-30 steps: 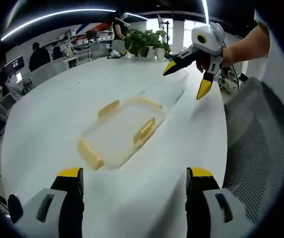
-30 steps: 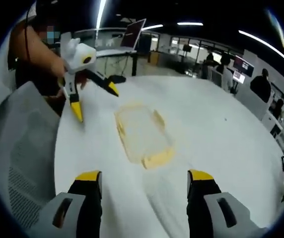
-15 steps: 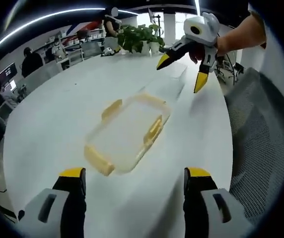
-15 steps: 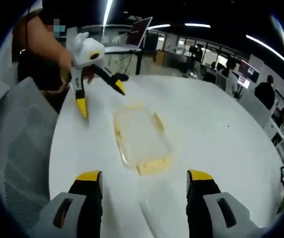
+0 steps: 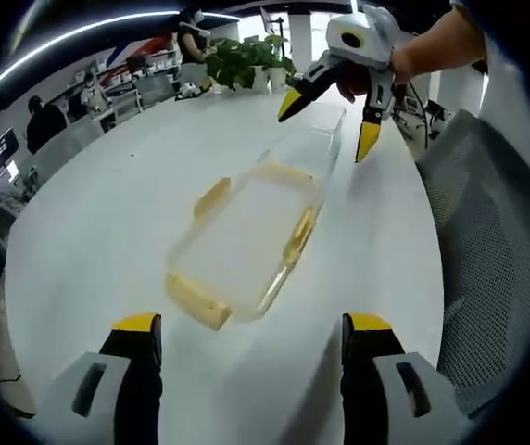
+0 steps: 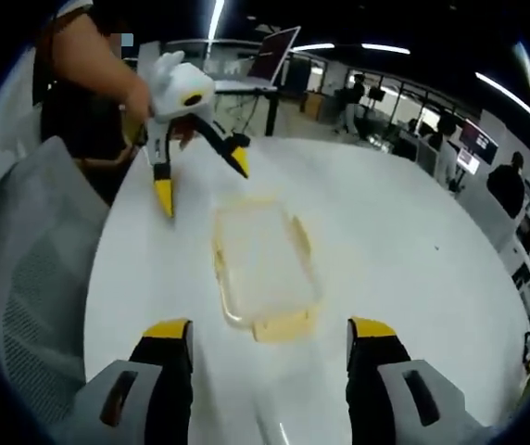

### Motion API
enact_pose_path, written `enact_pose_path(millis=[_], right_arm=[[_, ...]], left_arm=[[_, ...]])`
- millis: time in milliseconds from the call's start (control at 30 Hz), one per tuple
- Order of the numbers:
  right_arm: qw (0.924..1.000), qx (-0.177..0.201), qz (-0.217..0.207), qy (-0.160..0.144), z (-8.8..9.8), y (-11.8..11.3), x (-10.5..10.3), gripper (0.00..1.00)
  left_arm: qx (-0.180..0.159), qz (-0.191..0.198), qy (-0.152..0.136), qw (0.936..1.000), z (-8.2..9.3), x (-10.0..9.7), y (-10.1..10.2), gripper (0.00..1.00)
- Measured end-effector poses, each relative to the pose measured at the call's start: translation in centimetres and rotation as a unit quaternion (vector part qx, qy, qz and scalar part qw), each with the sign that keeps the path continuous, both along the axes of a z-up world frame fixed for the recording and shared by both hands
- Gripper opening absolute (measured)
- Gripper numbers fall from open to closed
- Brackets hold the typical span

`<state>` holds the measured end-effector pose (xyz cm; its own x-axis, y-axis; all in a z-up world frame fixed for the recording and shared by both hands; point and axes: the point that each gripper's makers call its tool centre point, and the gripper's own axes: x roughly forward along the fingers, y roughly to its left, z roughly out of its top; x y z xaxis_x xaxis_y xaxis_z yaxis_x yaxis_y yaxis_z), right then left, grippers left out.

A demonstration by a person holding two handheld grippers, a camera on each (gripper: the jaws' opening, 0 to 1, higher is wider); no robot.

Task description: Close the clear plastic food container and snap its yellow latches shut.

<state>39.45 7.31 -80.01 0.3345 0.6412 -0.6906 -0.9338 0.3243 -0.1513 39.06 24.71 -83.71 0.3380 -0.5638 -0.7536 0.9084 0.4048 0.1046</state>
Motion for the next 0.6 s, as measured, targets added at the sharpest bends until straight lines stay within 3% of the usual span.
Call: enact_pose_path(millis=[600], right_arm=[[0.9974,-0.054,0.045,0.018,-1.5,0.9,1.0,0.62]], left_arm=[[0.049,-0.059,-0.009,0.9970,-0.4,2.0,0.2,0.77]])
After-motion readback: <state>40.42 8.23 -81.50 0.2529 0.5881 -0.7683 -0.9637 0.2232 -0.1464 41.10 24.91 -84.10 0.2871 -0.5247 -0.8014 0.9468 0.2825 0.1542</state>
